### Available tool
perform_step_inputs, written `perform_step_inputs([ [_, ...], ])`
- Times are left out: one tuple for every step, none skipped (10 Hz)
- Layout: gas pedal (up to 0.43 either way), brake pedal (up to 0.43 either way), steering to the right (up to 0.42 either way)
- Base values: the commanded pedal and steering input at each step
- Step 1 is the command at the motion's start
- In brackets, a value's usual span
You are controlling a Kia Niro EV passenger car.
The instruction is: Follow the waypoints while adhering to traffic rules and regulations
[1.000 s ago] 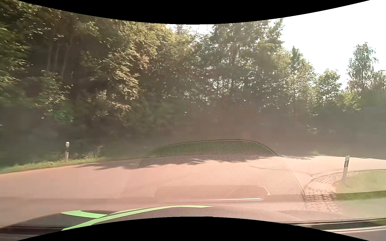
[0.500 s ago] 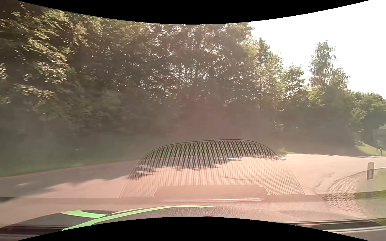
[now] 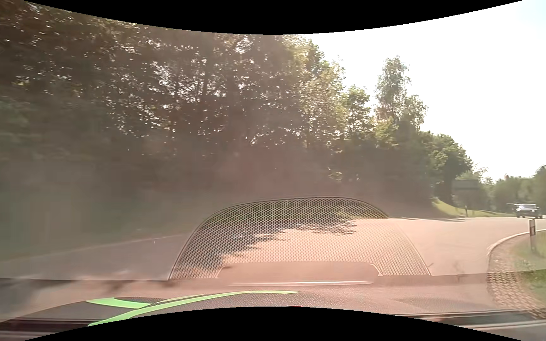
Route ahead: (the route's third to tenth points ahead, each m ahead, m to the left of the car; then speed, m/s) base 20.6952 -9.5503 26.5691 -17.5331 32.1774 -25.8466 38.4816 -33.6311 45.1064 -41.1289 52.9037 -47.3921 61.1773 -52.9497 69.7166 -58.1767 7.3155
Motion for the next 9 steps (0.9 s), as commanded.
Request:
perform_step_inputs([
  [0.067, 0.000, 0.293],
  [0.087, 0.000, 0.292],
  [0.110, 0.000, 0.293],
  [0.118, 0.000, 0.299],
  [0.150, 0.000, 0.300],
  [0.157, 0.000, 0.300],
  [0.157, 0.000, 0.299],
  [0.157, 0.000, 0.296],
  [0.157, 0.000, 0.293],
])
